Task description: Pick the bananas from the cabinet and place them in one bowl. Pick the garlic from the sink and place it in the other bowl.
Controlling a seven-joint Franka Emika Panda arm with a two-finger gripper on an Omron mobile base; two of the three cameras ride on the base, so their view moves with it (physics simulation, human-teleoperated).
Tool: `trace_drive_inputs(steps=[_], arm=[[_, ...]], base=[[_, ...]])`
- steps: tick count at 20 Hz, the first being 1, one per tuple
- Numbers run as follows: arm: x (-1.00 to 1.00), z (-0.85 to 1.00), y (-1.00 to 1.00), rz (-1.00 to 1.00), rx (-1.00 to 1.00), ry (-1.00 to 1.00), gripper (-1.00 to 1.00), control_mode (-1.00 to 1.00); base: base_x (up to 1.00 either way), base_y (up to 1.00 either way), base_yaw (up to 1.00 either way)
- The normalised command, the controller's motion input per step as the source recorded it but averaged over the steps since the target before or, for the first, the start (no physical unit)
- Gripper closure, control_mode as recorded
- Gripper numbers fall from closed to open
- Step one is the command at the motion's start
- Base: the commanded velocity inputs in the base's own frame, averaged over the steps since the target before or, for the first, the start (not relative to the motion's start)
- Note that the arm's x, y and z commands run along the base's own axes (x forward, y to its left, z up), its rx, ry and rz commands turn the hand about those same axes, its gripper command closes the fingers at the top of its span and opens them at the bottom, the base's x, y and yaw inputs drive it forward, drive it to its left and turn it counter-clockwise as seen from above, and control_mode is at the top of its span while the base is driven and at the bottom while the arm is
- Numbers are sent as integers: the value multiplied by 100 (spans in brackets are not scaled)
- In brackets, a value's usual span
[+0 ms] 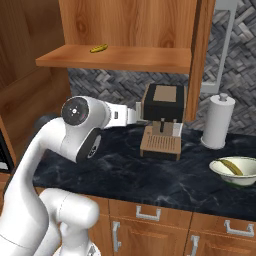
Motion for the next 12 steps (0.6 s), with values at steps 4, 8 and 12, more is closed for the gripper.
trace_drive_inputs(steps=[4, 8, 12], arm=[[-1, 44, 37, 0, 0, -6, -100, -100], [0, 33, 40, 0, 0, 0, -100, -100], [0, 34, 39, 0, 0, 1, -100, -100]], base=[[0, 0, 0], [0, 0, 0], [0, 0, 0]])
